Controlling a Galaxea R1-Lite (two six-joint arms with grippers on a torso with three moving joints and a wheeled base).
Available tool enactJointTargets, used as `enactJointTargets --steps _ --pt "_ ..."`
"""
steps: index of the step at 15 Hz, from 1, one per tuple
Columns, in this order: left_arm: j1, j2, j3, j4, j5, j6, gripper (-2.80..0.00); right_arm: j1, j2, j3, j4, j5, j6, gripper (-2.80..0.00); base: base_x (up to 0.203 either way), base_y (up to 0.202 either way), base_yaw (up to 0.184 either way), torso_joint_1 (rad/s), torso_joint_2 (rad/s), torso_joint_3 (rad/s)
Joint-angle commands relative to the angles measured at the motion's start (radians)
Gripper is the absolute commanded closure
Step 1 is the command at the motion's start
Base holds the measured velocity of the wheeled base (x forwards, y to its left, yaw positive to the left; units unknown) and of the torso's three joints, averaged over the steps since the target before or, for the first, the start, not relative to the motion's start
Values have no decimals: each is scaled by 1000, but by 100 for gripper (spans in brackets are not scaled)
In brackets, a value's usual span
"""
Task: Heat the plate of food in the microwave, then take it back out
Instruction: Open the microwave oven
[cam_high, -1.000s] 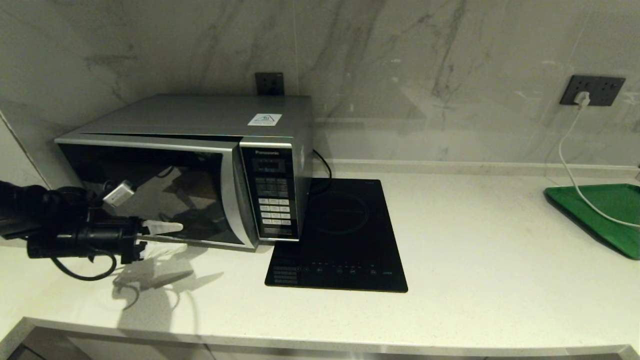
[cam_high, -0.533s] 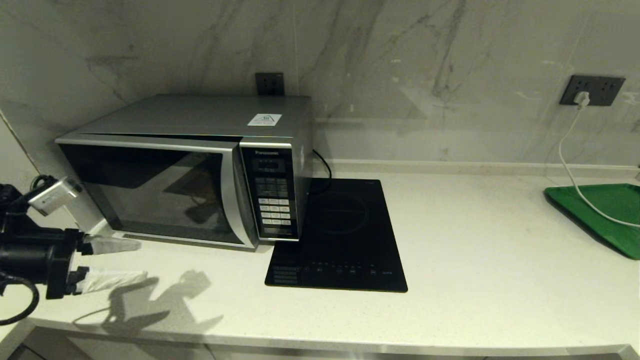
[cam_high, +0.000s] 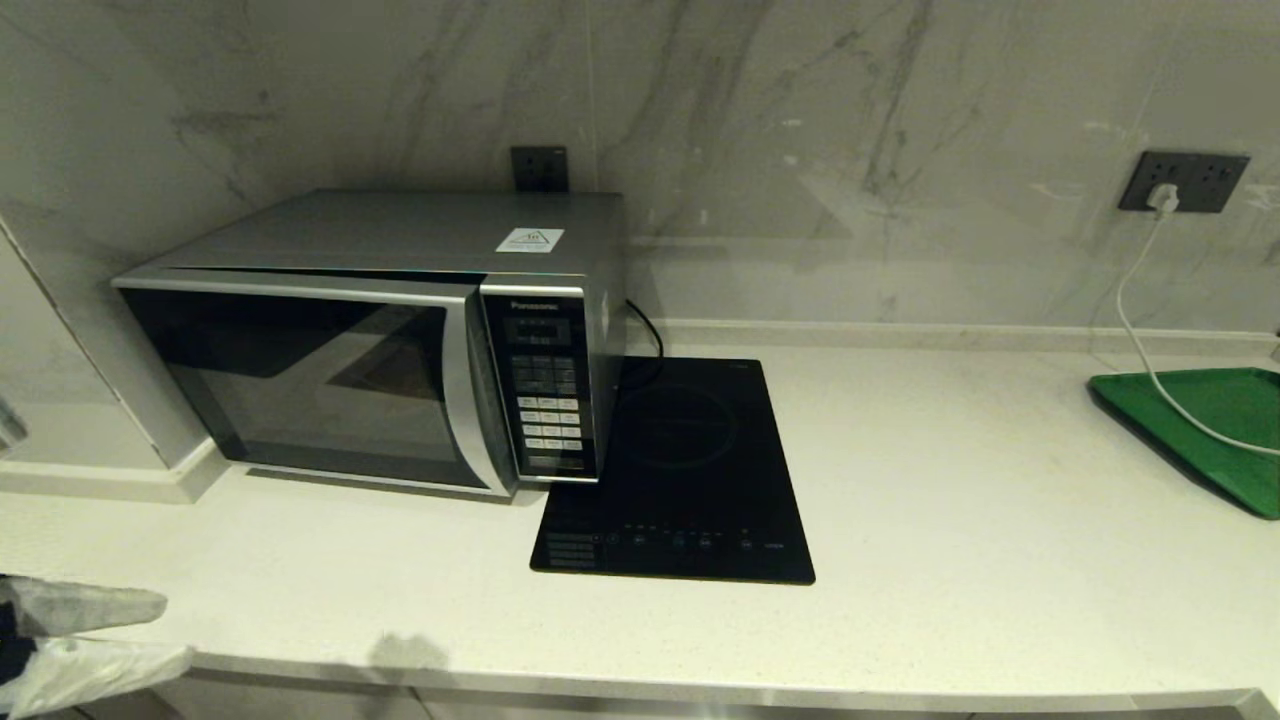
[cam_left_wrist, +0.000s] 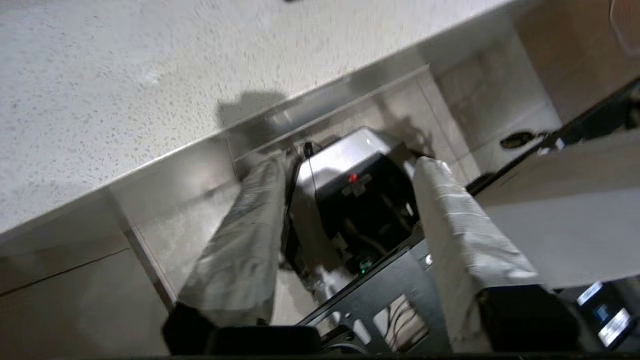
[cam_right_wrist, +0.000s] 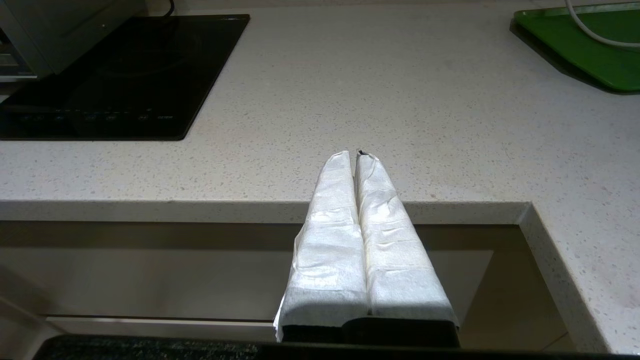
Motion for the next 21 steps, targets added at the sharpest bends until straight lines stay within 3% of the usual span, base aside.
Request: enactJointTargets --steps 1,3,4,6,8,10,14,21 --pt "-51 -84 -100 5 -1 -172 0 0 0 0 0 0 1 0 0 0 0 0 0 0" --pt "-143 -68 -252 4 26 -352 0 0 0 0 0 0 1 0 0 0 0 0 0 0" --pt "-209 -24 -325 0 95 -433 0 0 0 0 0 0 1 0 0 0 0 0 0 0" --pt "-357 63 -412 -49 375 -560 0 0 0 0 0 0 1 0 0 0 0 0 0 0" --pt "-502 148 -437 -249 651 -621 0 0 0 0 0 0 1 0 0 0 0 0 0 0" --pt "-564 252 -462 -360 793 -636 0 0 0 0 0 0 1 0 0 0 0 0 0 0" --pt "-601 440 -671 -396 872 -630 0 0 0 0 0 0 1 0 0 0 0 0 0 0" --pt "-617 643 -829 -341 884 -601 0 0 0 1 0 0 1 0 0 0 0 0 0 0"
